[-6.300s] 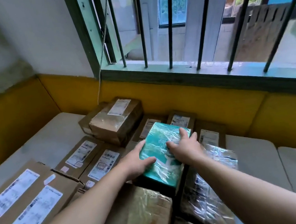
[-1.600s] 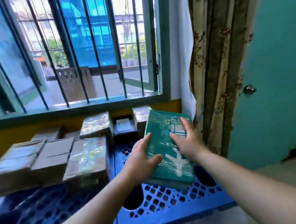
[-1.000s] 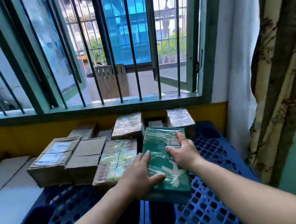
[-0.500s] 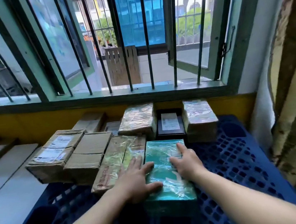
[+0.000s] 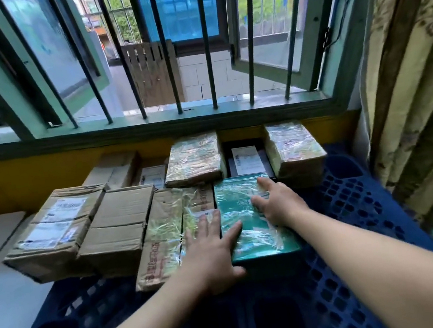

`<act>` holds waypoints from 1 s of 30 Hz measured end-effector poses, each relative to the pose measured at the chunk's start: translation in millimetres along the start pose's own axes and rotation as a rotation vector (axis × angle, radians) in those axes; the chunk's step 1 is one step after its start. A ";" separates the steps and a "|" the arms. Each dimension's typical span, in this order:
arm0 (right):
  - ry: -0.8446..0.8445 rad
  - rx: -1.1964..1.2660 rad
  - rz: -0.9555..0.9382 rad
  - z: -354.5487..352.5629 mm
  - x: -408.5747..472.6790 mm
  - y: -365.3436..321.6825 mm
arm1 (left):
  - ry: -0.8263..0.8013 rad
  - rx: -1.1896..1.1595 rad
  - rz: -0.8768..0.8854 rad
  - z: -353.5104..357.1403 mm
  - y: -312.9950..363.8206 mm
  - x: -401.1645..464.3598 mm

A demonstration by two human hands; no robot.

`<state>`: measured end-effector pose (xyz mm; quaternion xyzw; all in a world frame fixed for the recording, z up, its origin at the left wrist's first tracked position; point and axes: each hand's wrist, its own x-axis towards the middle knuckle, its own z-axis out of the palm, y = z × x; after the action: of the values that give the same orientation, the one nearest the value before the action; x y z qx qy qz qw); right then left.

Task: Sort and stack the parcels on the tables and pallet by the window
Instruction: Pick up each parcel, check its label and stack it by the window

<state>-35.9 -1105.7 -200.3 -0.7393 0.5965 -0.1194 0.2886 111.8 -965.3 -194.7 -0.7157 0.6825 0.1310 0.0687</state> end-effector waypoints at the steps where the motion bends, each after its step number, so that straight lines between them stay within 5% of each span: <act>1: -0.003 -0.008 -0.006 0.0 2.7 0.2 | 0.001 0.012 -0.011 0.4 1.7 1.9; 15: -0.082 -0.344 -0.275 -16.8 -19.8 -43.1 | -0.063 -0.306 -0.125 -42.6 -22.7 -21.7; 30: -0.206 -0.386 -0.737 104.0 -128.6 -308.4 | 0.226 -0.353 -0.566 -56.8 -235.9 -244.1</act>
<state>235.6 -916.3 -86.9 -0.9515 0.2720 -0.0262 0.1412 343.6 -733.1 -90.8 -0.8874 0.4272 0.1427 -0.0986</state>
